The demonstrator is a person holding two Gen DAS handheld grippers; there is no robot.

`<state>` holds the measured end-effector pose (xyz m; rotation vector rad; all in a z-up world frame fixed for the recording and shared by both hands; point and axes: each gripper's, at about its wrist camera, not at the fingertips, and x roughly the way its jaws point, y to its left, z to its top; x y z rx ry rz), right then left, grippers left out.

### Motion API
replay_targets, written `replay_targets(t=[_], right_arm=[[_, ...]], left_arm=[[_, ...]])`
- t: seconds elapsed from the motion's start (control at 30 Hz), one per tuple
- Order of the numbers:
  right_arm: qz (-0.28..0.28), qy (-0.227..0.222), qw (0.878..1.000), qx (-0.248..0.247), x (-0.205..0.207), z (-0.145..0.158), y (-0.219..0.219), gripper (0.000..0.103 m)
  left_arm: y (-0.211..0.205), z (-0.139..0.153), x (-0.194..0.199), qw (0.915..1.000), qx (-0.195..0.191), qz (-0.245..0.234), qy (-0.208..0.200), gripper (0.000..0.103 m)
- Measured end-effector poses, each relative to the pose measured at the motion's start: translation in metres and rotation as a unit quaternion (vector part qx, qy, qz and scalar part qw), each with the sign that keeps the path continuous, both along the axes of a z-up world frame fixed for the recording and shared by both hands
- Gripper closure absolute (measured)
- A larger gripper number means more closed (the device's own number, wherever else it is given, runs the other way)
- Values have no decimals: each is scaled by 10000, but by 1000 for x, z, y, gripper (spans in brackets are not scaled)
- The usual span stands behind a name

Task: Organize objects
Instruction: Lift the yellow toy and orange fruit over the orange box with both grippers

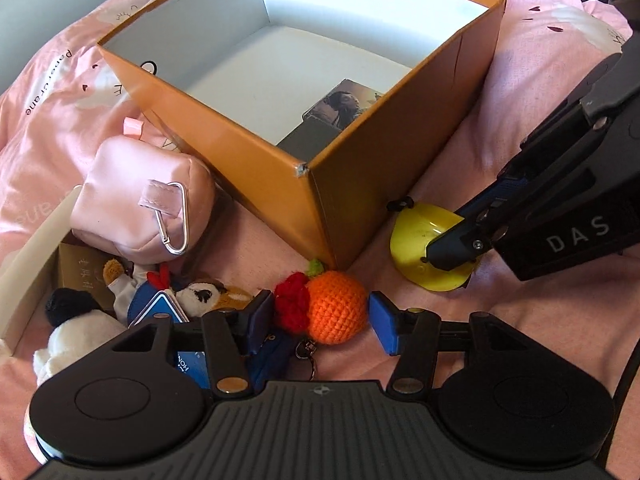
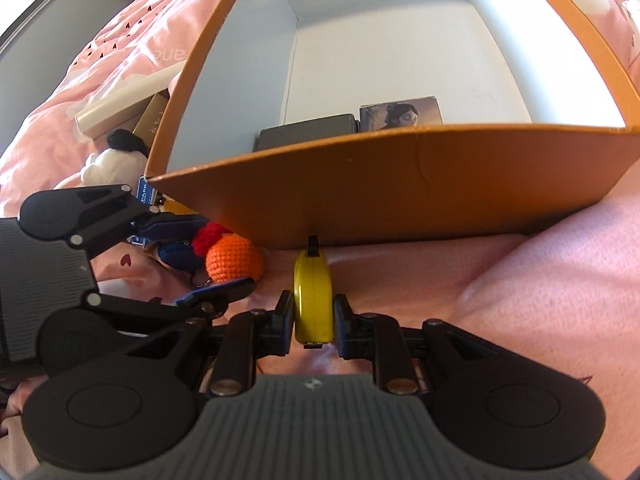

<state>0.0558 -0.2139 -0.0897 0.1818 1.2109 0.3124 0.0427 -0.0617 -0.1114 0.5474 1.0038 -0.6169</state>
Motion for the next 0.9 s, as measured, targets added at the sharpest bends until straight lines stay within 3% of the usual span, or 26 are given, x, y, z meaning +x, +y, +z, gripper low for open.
replay_targets(t=[0.23,0.4,0.67,0.9], right_arm=[[104,-1,9999,-44,7,1,-3,80],[191,-19,9998,-9,6,1,-2,81],[304,-405,9986,-162,-9,22,-2,81],[395,-856,9955,24,-24,70,-22,81]], left_arm=[[-3,-4,-1,10000,72,-60,-1,44],[4,3,-6,9998,-122,125,-86,46],[32,42,-9,9929,-973,687,47,46],[40,93,-18,9839,-1583,816,-124,46]])
